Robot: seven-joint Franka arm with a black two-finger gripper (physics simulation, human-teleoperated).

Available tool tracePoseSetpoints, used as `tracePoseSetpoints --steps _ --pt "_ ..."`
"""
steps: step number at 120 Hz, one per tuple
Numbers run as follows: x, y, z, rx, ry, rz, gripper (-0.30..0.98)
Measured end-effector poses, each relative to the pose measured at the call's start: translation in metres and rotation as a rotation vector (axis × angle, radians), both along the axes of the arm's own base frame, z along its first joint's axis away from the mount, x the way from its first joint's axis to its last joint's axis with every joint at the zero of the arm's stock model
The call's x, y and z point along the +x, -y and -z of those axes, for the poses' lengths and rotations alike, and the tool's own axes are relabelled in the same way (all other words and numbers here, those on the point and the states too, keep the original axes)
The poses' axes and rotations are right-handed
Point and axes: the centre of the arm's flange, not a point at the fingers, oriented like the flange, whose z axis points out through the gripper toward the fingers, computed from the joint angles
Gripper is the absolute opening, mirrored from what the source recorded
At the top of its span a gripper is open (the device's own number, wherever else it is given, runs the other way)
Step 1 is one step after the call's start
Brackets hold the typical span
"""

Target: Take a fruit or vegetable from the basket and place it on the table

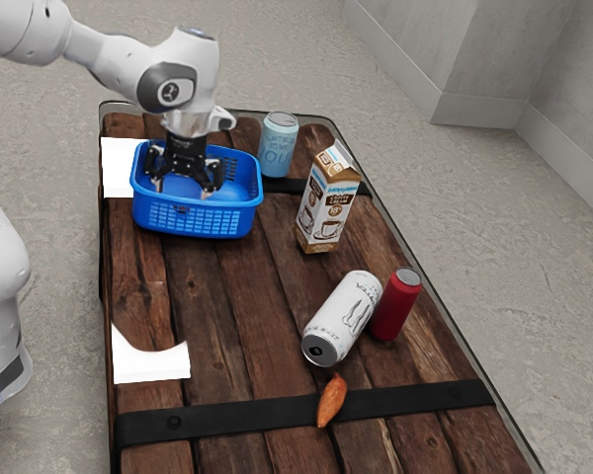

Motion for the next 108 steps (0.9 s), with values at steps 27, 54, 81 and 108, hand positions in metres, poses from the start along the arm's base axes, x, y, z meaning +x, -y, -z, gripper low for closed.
tracePoseSetpoints --steps 27,54,81,108 --pt "0.004 -0.002 0.004 0.000 0.016 0.005 0.69" --pt "0.006 -0.003 0.005 0.001 0.030 0.003 0.64" --pt "0.008 -0.003 0.009 -0.009 0.030 -0.008 0.57" --pt "0.006 -0.002 0.014 -0.027 0.032 -0.033 0.36"
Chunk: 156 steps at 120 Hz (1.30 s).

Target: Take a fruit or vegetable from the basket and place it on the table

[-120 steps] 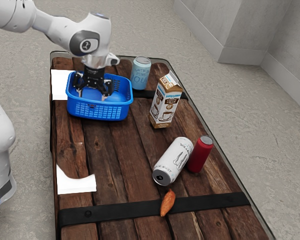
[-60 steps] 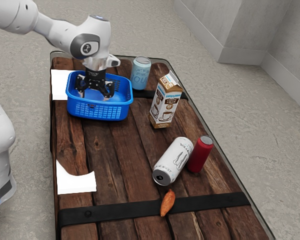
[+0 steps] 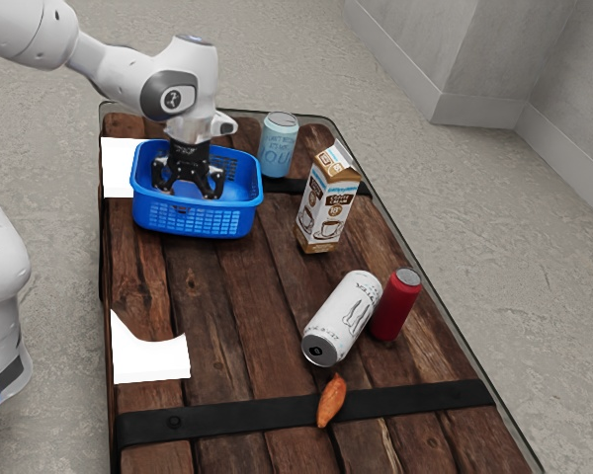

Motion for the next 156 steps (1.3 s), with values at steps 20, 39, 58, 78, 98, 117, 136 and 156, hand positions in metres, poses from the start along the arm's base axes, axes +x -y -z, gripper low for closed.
tracePoseSetpoints --steps 20,39,58,78,98,117,136,156 --pt "-0.001 -0.001 0.001 -0.005 0.000 -0.015 0.27" --pt "-0.004 -0.002 0.005 -0.018 -0.003 -0.034 0.19" --pt "-0.004 -0.002 0.005 -0.018 -0.004 -0.042 0.18" --pt "-0.004 -0.002 0.001 -0.011 0.001 -0.048 0.18" --pt "-0.003 -0.003 -0.012 0.010 0.023 -0.051 0.17" --pt "0.006 0.001 -0.048 0.055 0.081 -0.030 0.17" --pt "0.025 0.053 -0.102 0.111 0.154 0.081 0.17" --pt "0.038 0.166 -0.146 0.164 0.189 0.265 0.17"
